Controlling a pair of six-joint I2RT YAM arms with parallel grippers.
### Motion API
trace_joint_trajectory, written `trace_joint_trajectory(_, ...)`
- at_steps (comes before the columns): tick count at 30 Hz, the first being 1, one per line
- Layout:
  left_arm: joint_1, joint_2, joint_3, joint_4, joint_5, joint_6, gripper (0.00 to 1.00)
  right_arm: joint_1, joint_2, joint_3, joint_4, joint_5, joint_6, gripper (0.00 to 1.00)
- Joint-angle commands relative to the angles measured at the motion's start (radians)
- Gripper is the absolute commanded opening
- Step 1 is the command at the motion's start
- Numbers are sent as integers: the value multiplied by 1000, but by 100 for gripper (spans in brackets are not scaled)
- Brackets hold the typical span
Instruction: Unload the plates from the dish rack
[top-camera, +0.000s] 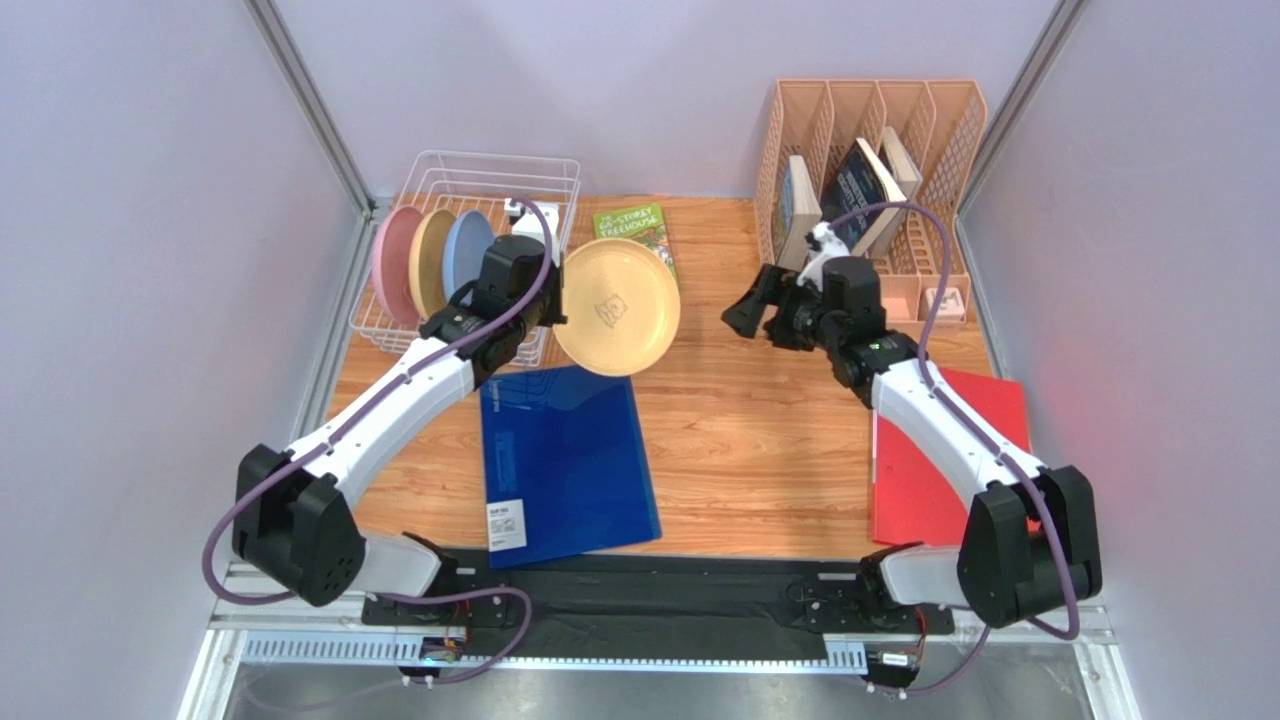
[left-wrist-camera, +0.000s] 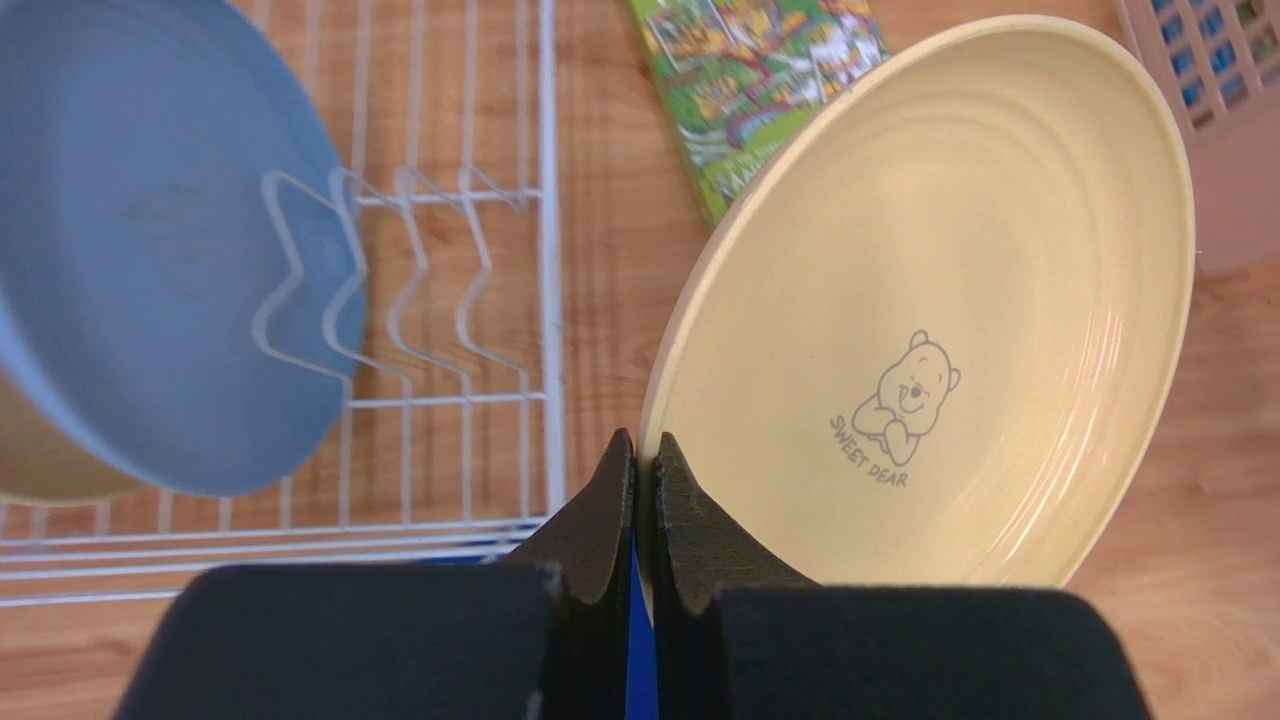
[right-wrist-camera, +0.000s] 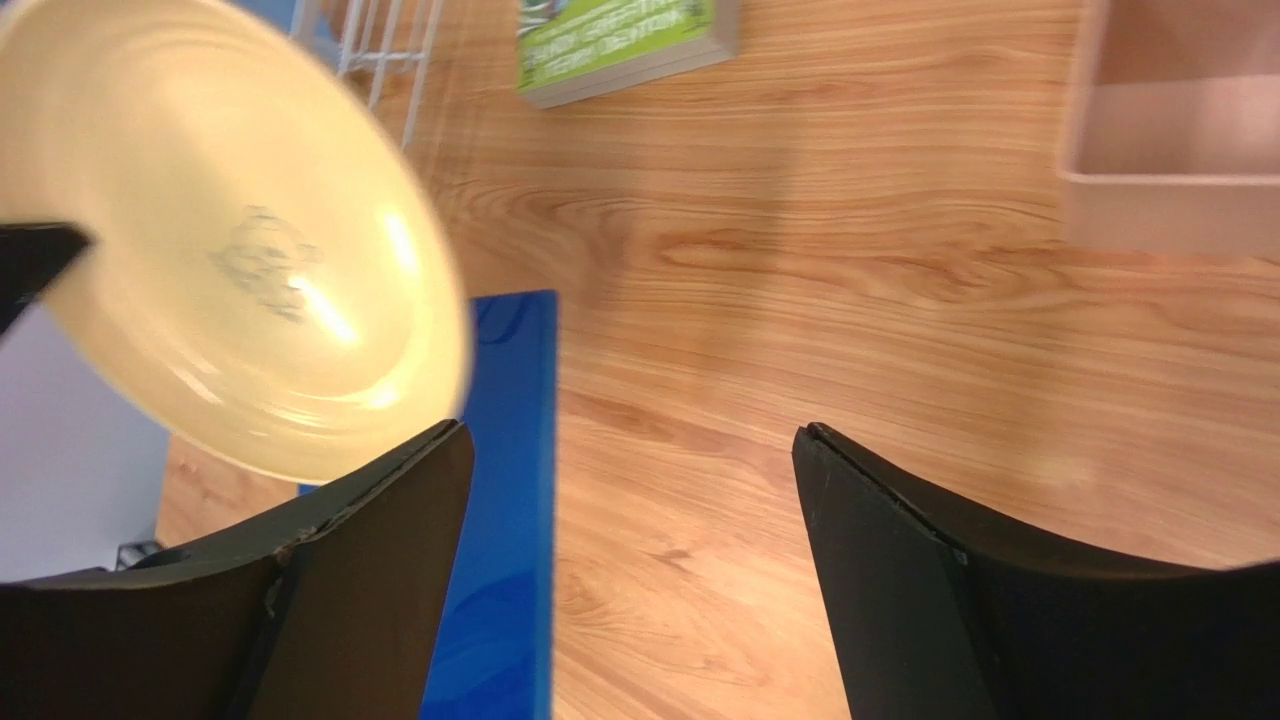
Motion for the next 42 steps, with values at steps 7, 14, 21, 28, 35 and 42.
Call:
trace_joint_trajectory(7,-2,24,12,43,224,-140,0,154,161,148,70,28,28,78)
trace_joint_trajectory(14,-2,-5,-30,89,273,-158,0,165,221,162,87,-7,24,31)
trace_joint_trajectory(21,-2,-10,-33,37,160,-126,64,155,159,148,-3,74,-20,0)
trace_joint_trajectory(28,-2,-62,-50,-6,-69,-39,100,71,120,166,-273,120,-91,0)
trace_joint_trajectory(35,42,-129,-82,24,-182,29,100,30,132,142,-427,151,-105,0)
trace_joint_trajectory(42,149,-149,-128,49,-156,38,100,23,185,88,-433,149,-62,1)
